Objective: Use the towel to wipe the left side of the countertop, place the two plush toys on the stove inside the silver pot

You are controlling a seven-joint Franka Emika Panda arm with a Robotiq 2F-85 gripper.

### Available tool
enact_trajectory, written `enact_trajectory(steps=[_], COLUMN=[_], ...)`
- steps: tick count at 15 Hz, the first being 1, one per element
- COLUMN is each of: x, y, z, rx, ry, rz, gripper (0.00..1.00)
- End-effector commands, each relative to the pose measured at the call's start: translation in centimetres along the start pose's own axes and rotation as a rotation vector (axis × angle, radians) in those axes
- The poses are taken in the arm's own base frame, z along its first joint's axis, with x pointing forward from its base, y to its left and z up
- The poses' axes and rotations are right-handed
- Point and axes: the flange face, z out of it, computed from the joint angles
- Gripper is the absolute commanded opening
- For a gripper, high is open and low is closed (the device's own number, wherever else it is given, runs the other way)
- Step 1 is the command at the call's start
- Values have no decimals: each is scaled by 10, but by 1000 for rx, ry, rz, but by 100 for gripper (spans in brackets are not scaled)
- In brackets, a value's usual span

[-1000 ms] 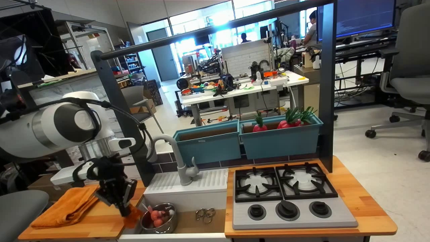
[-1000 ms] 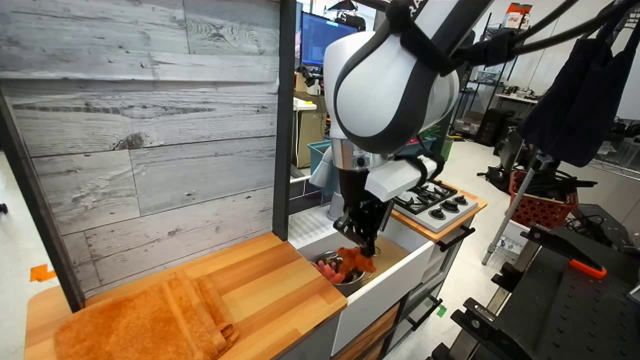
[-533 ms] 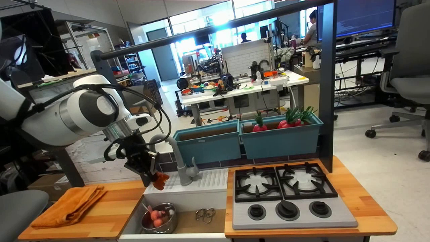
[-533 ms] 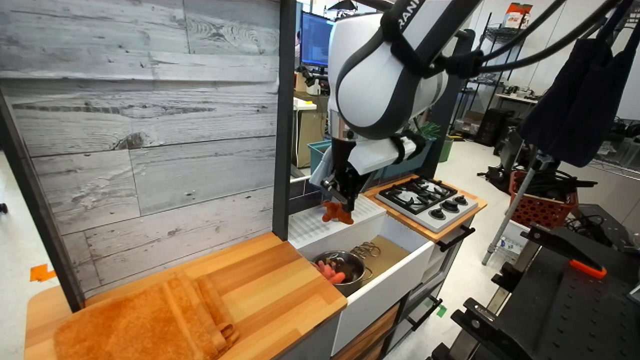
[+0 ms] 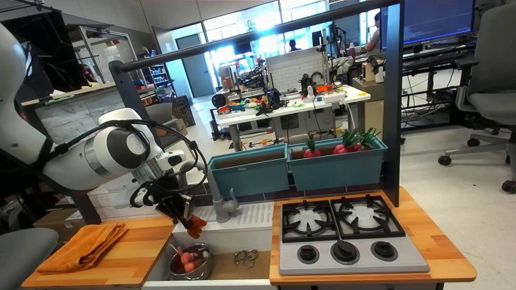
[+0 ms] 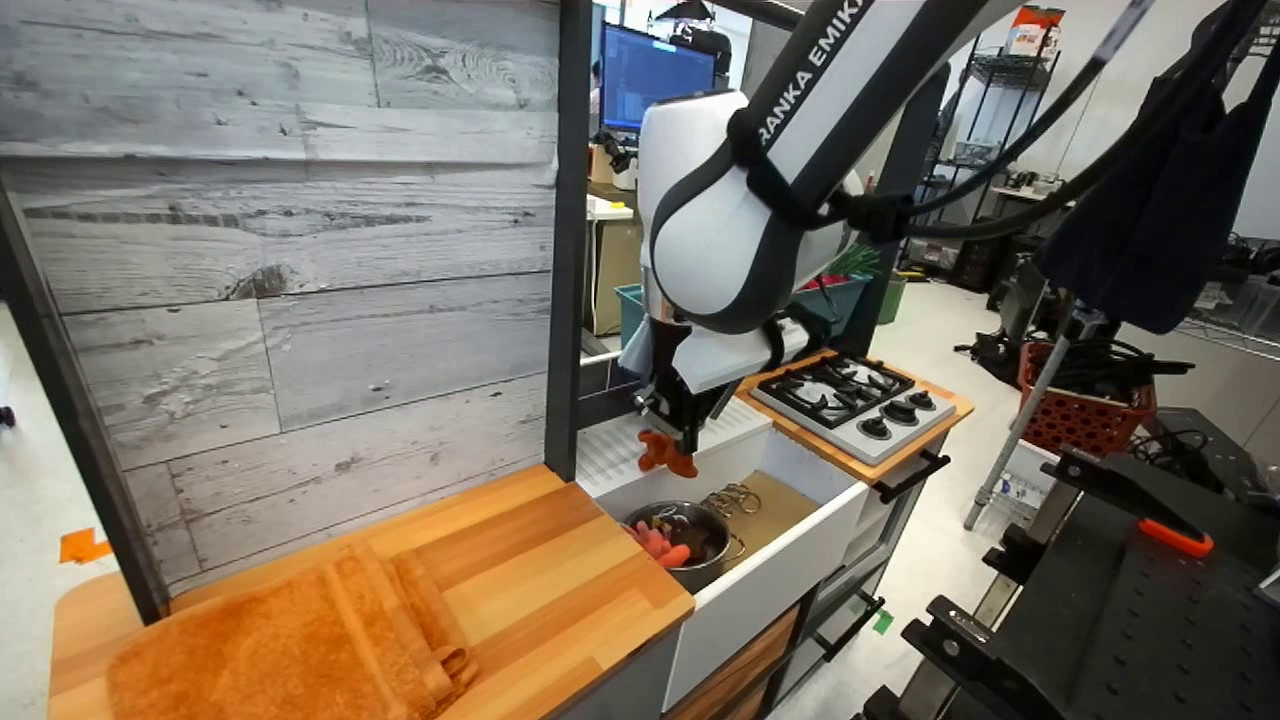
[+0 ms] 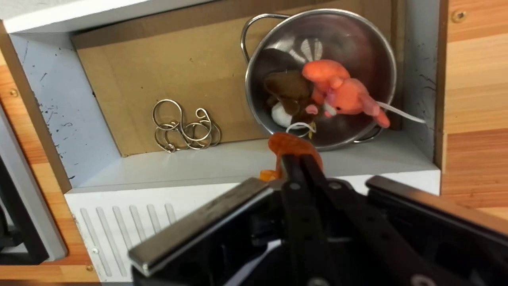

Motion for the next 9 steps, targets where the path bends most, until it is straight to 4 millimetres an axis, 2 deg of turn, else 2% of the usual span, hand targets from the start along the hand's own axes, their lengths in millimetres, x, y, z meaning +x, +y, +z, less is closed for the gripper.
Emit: enact_trajectory(steps=[1,7,8,9], x=[2,-20,-19,-18], y=[-11,-6,-1,2], z=[-20,-56,-60,-64], rx=[31,19,8,9], ry=[-33,-189,-191,-191], rz=[28,50,65,73], gripper=[1,1,30,31])
